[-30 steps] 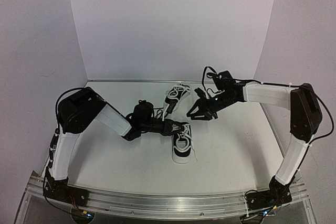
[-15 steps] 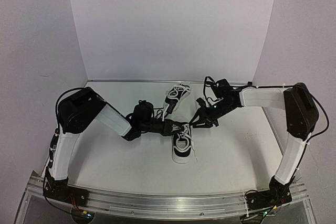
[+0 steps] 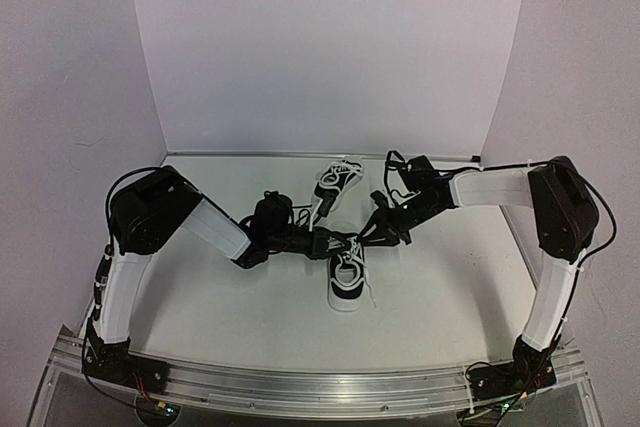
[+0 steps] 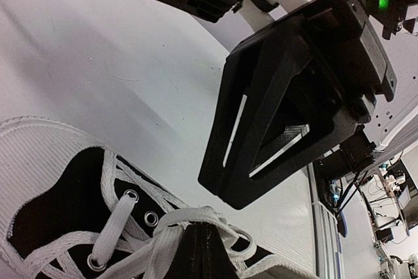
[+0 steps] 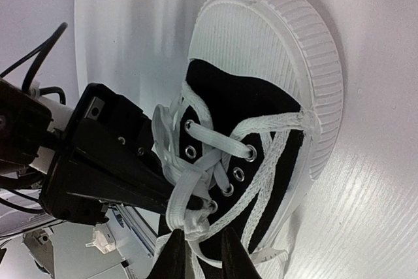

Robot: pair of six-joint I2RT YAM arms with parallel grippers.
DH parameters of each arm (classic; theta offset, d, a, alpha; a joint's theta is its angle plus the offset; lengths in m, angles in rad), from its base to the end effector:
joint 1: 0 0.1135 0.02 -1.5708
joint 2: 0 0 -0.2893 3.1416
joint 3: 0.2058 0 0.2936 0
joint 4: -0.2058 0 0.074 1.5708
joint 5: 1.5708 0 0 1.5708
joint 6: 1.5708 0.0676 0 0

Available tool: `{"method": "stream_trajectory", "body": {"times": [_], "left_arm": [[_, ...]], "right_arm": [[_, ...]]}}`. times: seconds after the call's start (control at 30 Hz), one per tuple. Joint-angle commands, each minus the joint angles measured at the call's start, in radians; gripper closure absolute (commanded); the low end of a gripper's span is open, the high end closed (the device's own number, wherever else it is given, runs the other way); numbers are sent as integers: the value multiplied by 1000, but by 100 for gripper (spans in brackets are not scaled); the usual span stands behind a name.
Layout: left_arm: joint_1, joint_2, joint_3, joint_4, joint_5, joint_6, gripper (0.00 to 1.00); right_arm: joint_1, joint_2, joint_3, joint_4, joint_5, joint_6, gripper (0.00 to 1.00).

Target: Tie the shoes

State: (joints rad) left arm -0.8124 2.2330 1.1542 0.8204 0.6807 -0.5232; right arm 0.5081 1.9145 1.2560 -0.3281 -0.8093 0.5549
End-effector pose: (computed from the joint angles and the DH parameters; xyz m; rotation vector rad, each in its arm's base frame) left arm 0.3191 -0.3987 0.0843 0.8257 1.8955 -1.5058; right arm 0.3676 0.2607 0.1568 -0.2846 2.7095 1.4094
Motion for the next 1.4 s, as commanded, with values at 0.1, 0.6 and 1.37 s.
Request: {"method": "stream_trajectory", "body": {"times": [0.1,0.6,1.37], "left_arm": [[1,-8,14,-5,13,15,100],[1,0,32,-12,17,15,100],[1,-8,34,-3,21,11,100]], "right_arm": [[9,23,-5,34,-32,-5,82],[14,44,6,44,-50,-9,81],[29,64,37,56,-92,-10,100]]}}
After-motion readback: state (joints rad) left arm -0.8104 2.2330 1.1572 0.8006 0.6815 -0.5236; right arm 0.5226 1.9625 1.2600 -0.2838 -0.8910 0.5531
